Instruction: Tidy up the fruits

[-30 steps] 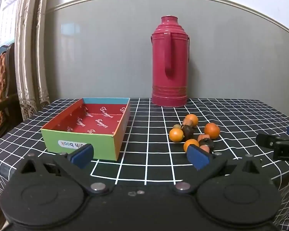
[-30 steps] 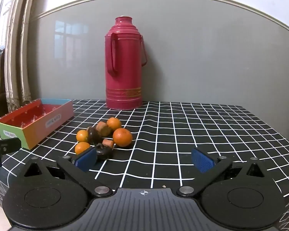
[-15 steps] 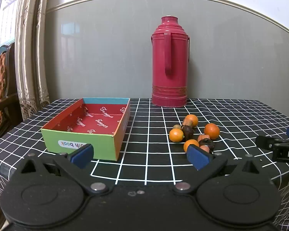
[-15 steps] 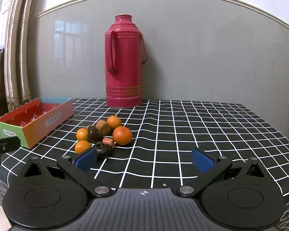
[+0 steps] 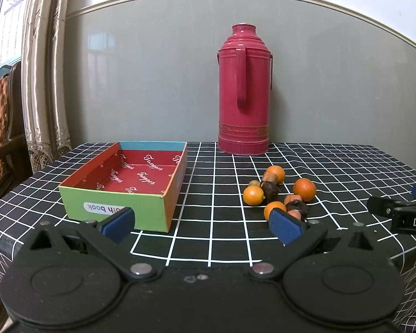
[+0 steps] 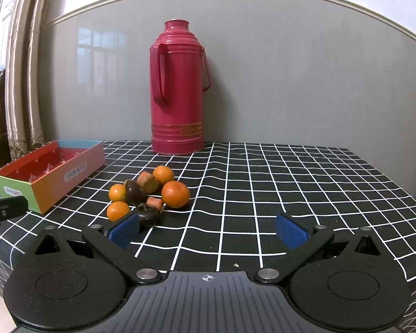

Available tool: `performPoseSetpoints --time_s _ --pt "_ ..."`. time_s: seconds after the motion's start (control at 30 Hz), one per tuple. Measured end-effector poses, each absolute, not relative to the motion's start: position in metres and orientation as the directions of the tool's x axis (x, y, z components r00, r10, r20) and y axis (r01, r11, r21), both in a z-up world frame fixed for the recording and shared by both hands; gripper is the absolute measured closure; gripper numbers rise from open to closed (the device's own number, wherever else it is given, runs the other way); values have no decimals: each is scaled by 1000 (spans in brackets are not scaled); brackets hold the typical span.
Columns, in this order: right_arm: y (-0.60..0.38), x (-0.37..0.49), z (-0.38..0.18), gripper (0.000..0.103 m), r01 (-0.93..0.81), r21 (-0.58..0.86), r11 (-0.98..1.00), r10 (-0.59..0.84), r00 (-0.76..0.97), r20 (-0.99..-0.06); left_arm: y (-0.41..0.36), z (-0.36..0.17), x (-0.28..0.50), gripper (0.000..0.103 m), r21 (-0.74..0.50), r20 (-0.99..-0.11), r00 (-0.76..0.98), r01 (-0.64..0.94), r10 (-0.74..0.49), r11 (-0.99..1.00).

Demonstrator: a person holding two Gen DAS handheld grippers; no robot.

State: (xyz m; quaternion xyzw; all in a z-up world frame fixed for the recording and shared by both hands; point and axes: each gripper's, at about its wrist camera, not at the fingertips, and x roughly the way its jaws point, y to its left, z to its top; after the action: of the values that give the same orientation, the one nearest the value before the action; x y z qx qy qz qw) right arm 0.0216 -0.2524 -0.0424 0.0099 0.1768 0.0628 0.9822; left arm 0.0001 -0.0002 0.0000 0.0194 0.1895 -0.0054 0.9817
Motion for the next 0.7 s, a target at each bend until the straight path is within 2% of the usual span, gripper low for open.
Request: performPoseSetpoints --time_s 0.7 --pt "-253 22 -43 0 -120 41 992 127 927 -352 0 1 0 6 36 -372 928 18 -4 999"
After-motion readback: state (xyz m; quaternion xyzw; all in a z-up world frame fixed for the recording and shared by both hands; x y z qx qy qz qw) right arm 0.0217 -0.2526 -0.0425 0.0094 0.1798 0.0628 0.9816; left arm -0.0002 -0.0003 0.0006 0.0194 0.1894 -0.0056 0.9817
